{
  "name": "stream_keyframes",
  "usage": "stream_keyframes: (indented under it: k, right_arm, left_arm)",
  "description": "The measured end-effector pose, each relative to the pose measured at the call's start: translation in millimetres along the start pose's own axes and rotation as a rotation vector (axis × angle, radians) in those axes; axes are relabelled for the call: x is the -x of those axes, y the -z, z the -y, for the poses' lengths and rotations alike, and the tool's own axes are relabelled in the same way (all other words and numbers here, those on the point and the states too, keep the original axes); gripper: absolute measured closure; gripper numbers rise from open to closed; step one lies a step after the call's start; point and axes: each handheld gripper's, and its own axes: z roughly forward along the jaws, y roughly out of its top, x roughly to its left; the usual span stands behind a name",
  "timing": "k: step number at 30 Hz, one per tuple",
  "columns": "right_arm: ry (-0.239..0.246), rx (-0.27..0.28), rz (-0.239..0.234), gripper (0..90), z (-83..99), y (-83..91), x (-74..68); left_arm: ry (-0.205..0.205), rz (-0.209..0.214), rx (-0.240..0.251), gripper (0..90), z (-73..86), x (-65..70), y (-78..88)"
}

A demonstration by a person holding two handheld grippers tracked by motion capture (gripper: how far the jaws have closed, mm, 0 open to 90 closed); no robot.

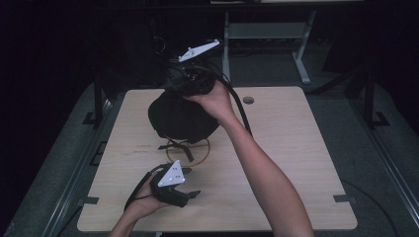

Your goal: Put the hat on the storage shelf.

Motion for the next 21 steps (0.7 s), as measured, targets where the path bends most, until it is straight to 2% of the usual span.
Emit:
stream_keyframes:
  k: [5, 6, 11, 12, 14, 21]
  right_arm:
    - [-0.018, -0.014, -0.003, 43.7, 7.8, 11.6, 4.5]
    - [-0.027, -0.003, -0.001, 42.0, 13.0, 18.2, 6.1]
    - [-0.030, 0.000, 0.007, 39.2, 22.1, 30.7, 10.0]
    - [-0.039, 0.011, 0.006, 38.2, 25.5, 37.8, 12.4]
    - [-0.042, 0.016, 0.005, 37.9, 26.9, 40.1, 13.2]
    - [-0.054, 0.020, 0.021, 32.3, 39.9, 60.3, 20.6]
  left_arm:
    - [0.008, -0.006, 0.005, 25.2, 1.6, 0.8, 1.8]
    - [0.005, -0.012, 0.006, 25.2, 1.7, -0.2, 2.5]
    - [0.024, -0.017, 0.025, 25.2, 1.5, -1.2, 3.8]
    - [0.031, -0.012, 0.022, 25.2, 1.5, -2.0, 4.0]
    - [0.050, -0.003, 0.034, 25.2, 1.7, -2.6, 3.9]
    - [0.049, -0.011, 0.033, 25.0, 2.8, -3.3, 3.3]
